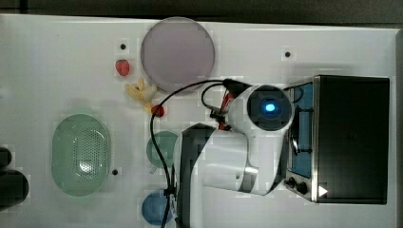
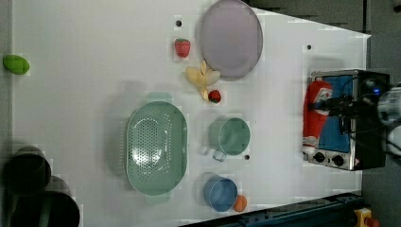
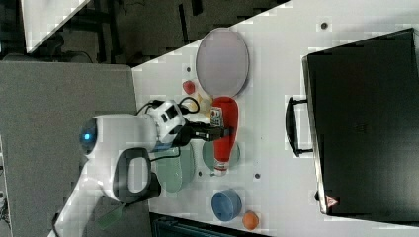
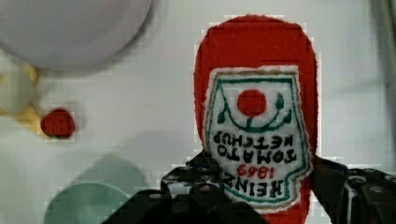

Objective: Pick ketchup from strainer and place it on the table

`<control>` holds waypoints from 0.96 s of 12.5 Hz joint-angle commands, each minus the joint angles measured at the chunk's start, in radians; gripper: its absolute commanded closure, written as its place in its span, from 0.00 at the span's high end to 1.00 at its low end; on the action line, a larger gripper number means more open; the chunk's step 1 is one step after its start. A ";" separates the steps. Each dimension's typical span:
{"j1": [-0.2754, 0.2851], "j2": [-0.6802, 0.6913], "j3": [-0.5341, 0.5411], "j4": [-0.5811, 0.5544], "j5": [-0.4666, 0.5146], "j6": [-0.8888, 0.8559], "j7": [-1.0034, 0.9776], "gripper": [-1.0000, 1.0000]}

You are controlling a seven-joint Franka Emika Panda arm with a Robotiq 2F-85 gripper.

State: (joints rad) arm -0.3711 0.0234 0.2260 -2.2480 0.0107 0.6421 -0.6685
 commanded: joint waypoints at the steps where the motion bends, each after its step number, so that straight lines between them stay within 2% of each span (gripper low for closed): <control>1: 0.035 0.069 0.027 -0.044 0.002 0.058 -0.051 0.56; 3: 0.034 0.138 0.026 -0.049 0.002 0.119 -0.051 0.60; 7: 0.037 0.215 0.033 -0.047 0.001 0.214 -0.052 1.00; 9: 0.037 0.176 0.034 -0.040 0.003 0.185 -0.031 1.00; 12: 0.037 0.065 0.033 0.022 0.003 0.077 0.103 1.00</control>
State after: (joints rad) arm -0.3386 0.1866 0.2544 -2.3164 0.0136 0.7285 -0.6431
